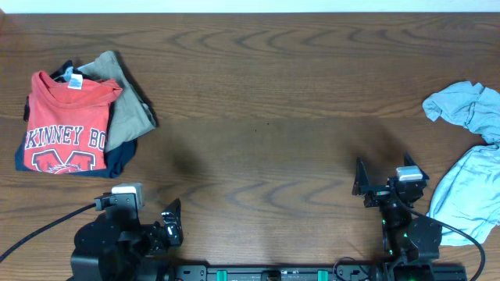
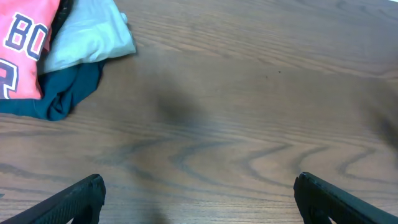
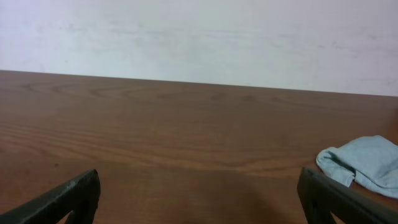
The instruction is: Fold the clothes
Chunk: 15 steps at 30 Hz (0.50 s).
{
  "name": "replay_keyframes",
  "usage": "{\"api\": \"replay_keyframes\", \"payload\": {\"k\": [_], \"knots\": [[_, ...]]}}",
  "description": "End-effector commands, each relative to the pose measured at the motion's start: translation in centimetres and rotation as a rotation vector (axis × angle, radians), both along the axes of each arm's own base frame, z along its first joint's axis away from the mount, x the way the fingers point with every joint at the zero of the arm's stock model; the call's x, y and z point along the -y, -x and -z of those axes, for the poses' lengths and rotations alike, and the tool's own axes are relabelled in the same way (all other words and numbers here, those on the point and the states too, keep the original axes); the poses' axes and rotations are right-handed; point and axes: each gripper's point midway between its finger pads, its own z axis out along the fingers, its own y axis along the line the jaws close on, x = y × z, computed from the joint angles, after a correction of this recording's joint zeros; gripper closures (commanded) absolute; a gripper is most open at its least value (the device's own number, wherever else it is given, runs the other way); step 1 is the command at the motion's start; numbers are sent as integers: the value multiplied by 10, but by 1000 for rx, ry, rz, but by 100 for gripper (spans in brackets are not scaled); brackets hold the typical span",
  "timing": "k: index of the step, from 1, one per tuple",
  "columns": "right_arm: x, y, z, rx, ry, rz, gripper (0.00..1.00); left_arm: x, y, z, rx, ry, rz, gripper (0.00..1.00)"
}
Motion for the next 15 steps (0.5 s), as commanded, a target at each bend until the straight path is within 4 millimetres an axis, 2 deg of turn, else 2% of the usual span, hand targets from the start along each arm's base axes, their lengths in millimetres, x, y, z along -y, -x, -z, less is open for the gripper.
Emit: {"api": "replay_keyframes", "payload": {"k": [1,8,15], "knots": [[1,0,0,3,13,6,1,-2,1,2,-2,-5,-9,2],[1,0,0,3,13,6,1,-2,2,10,24,-9,-6,2],[1,0,0,3,13,6,1,-4,-31,38,183,-11,-35,2]]}}
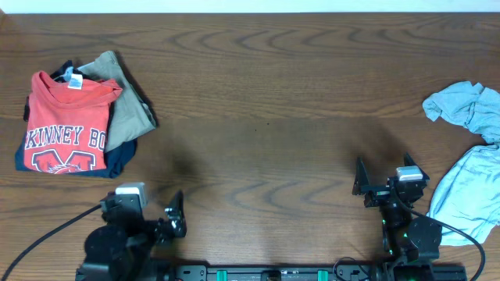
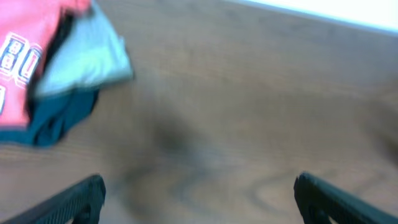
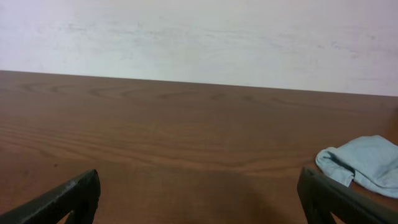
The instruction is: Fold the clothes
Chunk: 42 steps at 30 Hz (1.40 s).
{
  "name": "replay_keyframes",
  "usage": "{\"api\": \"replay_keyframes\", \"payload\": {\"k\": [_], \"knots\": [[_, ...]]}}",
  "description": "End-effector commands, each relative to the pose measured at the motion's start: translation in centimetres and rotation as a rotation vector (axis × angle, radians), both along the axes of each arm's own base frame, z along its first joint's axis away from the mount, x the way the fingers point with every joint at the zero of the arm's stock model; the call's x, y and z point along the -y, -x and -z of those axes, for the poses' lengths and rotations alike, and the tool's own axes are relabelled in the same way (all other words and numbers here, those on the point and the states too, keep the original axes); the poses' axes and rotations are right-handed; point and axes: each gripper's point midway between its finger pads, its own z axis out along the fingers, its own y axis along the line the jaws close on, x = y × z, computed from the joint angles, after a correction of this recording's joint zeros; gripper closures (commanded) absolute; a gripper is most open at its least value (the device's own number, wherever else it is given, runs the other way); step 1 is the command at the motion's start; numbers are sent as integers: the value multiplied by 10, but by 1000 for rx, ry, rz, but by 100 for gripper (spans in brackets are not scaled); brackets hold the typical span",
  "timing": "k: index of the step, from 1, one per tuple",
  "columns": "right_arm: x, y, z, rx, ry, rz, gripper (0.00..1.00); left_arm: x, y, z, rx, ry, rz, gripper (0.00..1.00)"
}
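Observation:
A folded pile sits at the table's left: a red T-shirt with white lettering (image 1: 69,129) on top, an olive-grey garment (image 1: 125,109) and a dark navy one (image 1: 117,160) under it. The same pile (image 2: 56,81) shows blurred in the left wrist view. Crumpled light blue clothes (image 1: 473,168) lie at the right edge, a part of them (image 3: 367,163) in the right wrist view. My left gripper (image 1: 173,218) is open near the front edge, with nothing between its fingers. My right gripper (image 1: 361,186) is open too, left of the blue clothes and apart from them.
The brown wooden table (image 1: 258,101) stretches between the two piles. A white wall (image 3: 199,37) rises behind its far edge. The arms' bases (image 1: 273,273) line the front edge.
My left arm has shifted slightly right and its camera has tilted up, so the folded pile sits lower in a blurred view. The right arm and all clothes have not moved.

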Motion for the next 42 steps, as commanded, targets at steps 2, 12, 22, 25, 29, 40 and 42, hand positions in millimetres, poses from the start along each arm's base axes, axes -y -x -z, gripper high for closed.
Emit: {"api": "replay_keyframes", "payload": {"k": [2,12,22,25,29,40,42], "knots": [[1,0,0,3,13,6,1,-4,-20,25,73,-11,-31,2],[1,0,0,3,13,6,1,-8,-69,9,440,-96,-37,2],[1,0,0,3,13,6,1,-20,-79,55,380,-121,-79,2],[1,0,0,3,13,6,1,-20,-79,56,374,-122,-79,2],[1,0,0,3,13,6,1,-20,-79,57,373,-122,-79,2],[1,0,0,3,13,6,1,-20,-79,57,373,-122,-79,2],[1,0,0,3,13,6,1,-20,-79,57,373,-122,-79,2]]}}
